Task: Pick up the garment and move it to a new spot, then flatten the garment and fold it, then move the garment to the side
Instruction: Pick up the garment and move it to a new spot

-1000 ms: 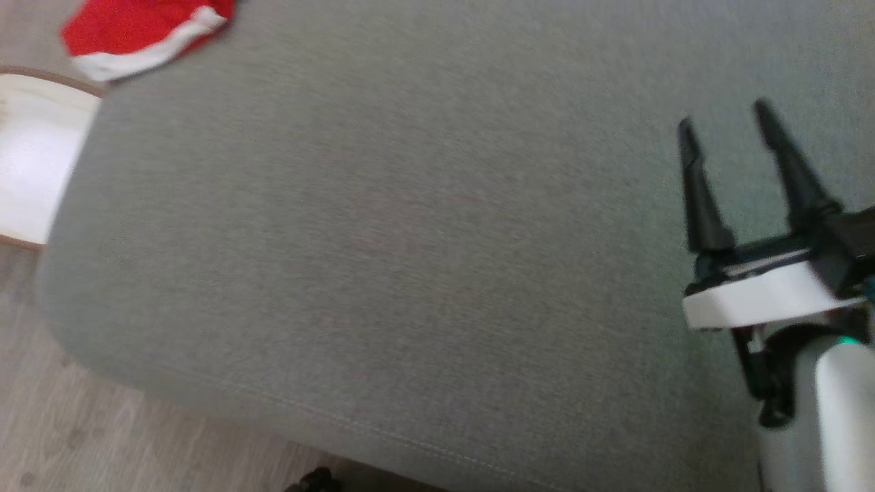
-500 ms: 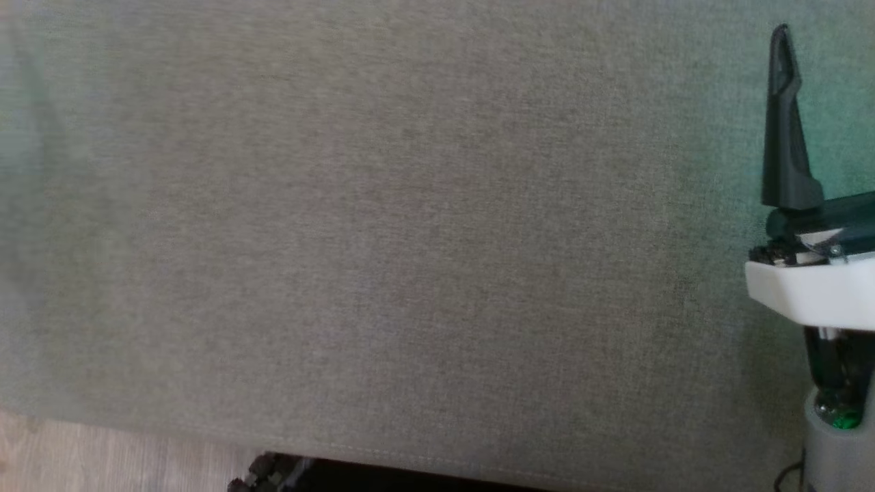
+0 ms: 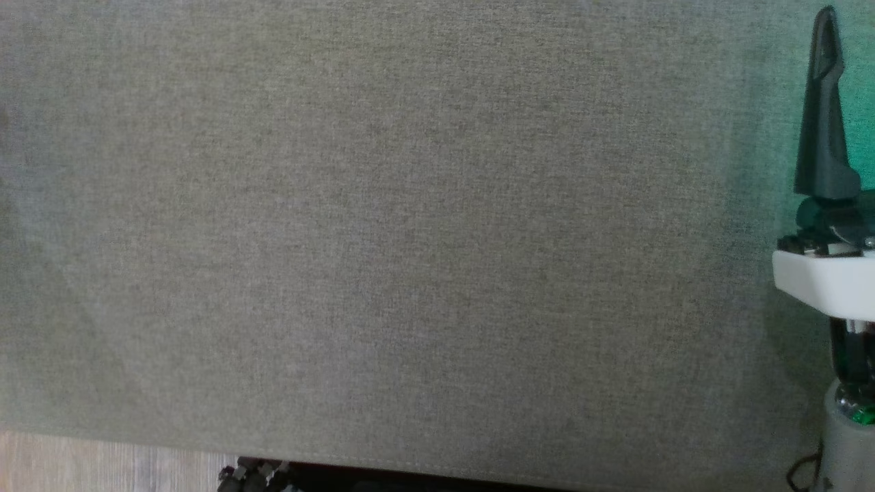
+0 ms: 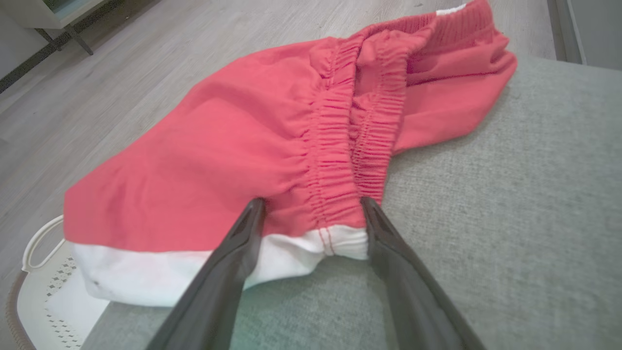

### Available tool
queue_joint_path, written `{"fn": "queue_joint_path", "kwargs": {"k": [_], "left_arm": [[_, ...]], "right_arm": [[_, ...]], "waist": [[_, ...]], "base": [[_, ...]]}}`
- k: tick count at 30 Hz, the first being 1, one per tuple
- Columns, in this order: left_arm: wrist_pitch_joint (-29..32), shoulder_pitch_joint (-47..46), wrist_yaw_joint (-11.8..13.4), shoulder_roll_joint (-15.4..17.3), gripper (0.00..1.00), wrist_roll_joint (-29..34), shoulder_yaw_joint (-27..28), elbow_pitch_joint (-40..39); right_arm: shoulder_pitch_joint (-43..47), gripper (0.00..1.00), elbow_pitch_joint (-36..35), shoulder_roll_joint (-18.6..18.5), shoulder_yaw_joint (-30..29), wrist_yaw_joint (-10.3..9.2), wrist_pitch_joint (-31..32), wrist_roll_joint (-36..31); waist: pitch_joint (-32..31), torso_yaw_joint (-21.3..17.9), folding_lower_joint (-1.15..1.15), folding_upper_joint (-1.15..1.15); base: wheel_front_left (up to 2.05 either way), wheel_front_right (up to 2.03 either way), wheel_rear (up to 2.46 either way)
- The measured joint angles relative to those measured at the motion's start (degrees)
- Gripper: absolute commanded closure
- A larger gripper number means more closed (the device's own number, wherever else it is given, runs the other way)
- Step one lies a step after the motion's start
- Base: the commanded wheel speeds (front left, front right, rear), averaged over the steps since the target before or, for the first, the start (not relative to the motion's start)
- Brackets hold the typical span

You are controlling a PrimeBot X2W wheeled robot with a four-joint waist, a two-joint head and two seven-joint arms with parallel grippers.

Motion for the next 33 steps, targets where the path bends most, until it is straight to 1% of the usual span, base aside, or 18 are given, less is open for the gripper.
{"fn": "queue_joint_path", "kwargs": {"k": [1,2,3,4,5,12,17,19,23,28,30,33], "left_arm": [[0.07,-0.55,-0.37,-0.01,0.15,-0.05,-0.04,0.92],[0.46,-1.02,-0.56,-0.01,0.49,-0.05,-0.07,1.64],[0.46,-1.4,-0.89,-0.01,0.49,-0.05,-0.13,2.32],[0.38,-2.14,-1.19,-0.16,0.96,-0.04,-0.47,3.56],[-0.08,-2.31,-1.34,-0.18,1.0,0.01,-0.75,4.21],[-4.72,-2.6,-1.83,0.37,1.0,2.1,-2.08,7.97],[-5.97,-5.07,-1.92,3.88,1.0,5.12,-4.2,8.55],[-6.05,-6.59,-2.43,5.45,1.0,6.42,-5.46,8.34],[-4.47,-9.46,-3.44,7.99,1.0,9.27,-8.27,6.14],[-0.7,-12.67,-4.44,10.47,1.0,12.8,-12.43,1.51],[1.11,-13.7,-4.95,11.0,1.0,13.54,-13.86,-1.18],[3.1,-13.89,-5.45,10.88,1.0,13.61,-16.12,-5.43]], "right_arm": [[-0.31,0.0,0.01,0.0,-0.04,0.0,-0.01,0.0],[-0.51,0.0,0.01,0.0,-0.11,0.0,-0.02,0.01],[-0.54,0.0,0.03,0.0,-0.13,0.0,-0.05,0.01],[-0.53,0.0,0.2,0.0,-0.29,0.0,-0.15,0.08],[-0.53,0.0,0.3,0.0,-0.36,0.0,-0.53,0.09],[-1.01,0.0,3.98,0.0,-0.92,0.0,-2.79,1.91],[-1.56,0.0,7.61,0.0,-2.37,0.0,-5.24,3.72],[-1.54,0.0,9.6,0.02,-2.56,0.0,-6.36,4.79],[-1.39,0.0,14.11,0.03,-3.09,0.0,-8.94,8.16],[-0.72,0.0,19.35,0.07,-4.97,0.0,-12.68,11.06],[0.38,0.0,21.41,0.11,-5.65,0.0,-13.89,11.96],[2.25,0.0,24.03,0.13,-6.56,0.0,-15.56,13.17]], "waist": [[0.05,-0.04,0.0,0.0],[0.09,-0.07,0.0,0.0],[0.11,-0.09,-0.01,0.0],[0.09,-0.12,-0.01,0.0],[0.02,-0.13,0.0,0.0],[-2.57,-0.74,0.0,0.0],[-6.62,-1.69,-0.01,0.0],[-8.57,-2.16,-0.01,0.0],[-13.17,-3.29,-0.01,0.0],[-19.44,-4.9,-0.01,0.01],[-22.1,-5.6,-0.02,0.01],[-26.13,-6.65,-0.02,0.01]], "base": [[0.0,0.0,0.0],[0.0,0.0,0.0],[0.0,0.0,0.0],[0.0,0.0,0.0],[0.0,0.0,0.0],[0.0,0.0,0.0],[0.0,0.0,0.0],[0.0,0.0,0.0],[0.0,0.0,0.0],[0.0,0.0,0.0],[0.0,0.0,0.0],[0.0,0.0,0.0]]}}
